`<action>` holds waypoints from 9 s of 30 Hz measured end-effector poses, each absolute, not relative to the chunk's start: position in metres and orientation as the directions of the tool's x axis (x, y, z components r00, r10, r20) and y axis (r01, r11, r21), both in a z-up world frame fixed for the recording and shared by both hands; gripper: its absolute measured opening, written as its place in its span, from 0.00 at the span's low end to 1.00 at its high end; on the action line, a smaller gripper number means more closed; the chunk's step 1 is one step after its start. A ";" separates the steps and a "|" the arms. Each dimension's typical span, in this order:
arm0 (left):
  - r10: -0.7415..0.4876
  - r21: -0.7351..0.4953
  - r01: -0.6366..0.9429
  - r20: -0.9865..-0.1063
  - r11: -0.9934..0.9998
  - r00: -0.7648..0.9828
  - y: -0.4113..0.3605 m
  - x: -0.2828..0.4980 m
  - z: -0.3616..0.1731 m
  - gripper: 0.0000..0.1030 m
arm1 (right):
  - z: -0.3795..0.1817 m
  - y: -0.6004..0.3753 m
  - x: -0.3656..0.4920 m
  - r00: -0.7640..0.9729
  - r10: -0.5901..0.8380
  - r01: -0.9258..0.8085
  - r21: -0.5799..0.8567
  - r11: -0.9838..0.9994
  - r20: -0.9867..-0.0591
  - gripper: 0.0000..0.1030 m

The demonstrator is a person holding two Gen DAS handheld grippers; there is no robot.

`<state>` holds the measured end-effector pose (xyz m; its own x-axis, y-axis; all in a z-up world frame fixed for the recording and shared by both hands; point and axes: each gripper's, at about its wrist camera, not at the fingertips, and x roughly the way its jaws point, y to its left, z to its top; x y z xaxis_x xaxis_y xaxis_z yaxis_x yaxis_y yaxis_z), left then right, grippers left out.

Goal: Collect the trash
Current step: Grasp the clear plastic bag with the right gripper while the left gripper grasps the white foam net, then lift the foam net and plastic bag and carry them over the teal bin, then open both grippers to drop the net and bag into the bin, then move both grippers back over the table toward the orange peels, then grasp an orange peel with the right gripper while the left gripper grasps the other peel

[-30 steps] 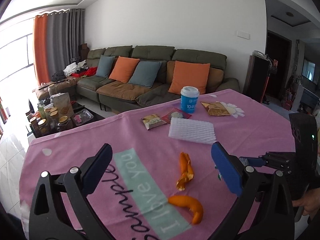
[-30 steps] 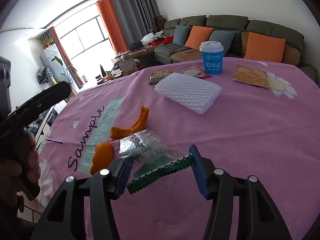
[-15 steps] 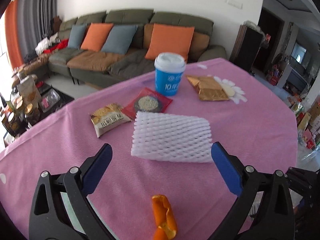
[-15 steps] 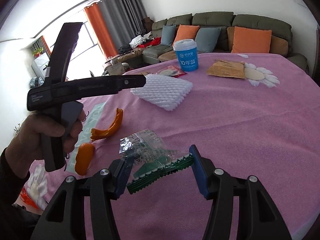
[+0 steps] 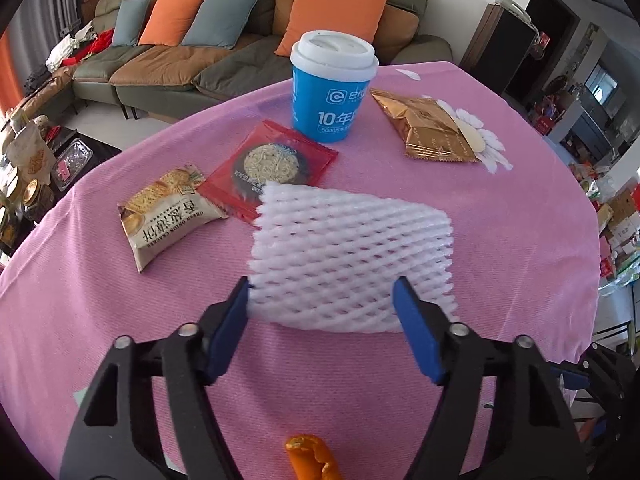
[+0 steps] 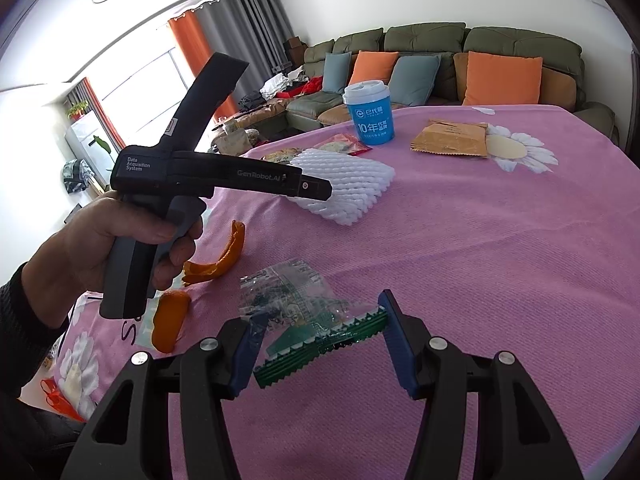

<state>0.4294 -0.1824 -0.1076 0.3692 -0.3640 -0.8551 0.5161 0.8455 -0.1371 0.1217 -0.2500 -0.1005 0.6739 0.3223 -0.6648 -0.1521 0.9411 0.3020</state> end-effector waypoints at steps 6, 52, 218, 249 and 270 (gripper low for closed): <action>-0.422 -0.198 0.524 -0.837 0.828 0.350 -0.175 0.428 -0.105 0.18 | -0.099 -0.251 0.121 0.679 0.324 -0.155 0.303 0.940 -0.659 0.53; -0.029 -0.139 -0.038 -0.451 0.990 0.892 0.173 -0.018 0.029 0.17 | -0.004 -0.013 0.075 0.608 0.592 -0.633 0.127 0.764 -0.529 0.52; -0.230 -0.039 0.251 -0.552 0.967 0.801 0.001 0.120 -0.049 0.94 | -0.117 -0.133 0.217 0.556 0.341 -0.309 0.192 0.931 -0.758 0.41; -0.350 -0.153 0.356 -0.724 0.922 0.594 -0.056 0.194 -0.098 0.15 | -0.090 -0.223 0.189 0.678 0.387 -0.218 0.331 0.918 -0.625 0.12; -0.296 -0.155 0.253 -0.578 0.955 0.760 0.015 0.138 -0.041 0.09 | -0.056 -0.161 0.158 0.667 0.463 -0.361 0.290 0.886 -0.584 0.12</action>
<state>0.1385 0.0151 -0.0405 0.7601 -0.2960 -0.5785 0.2535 0.9548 -0.1554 0.1578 -0.1609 -0.0563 0.6672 0.4629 -0.5835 -0.3608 0.8862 0.2905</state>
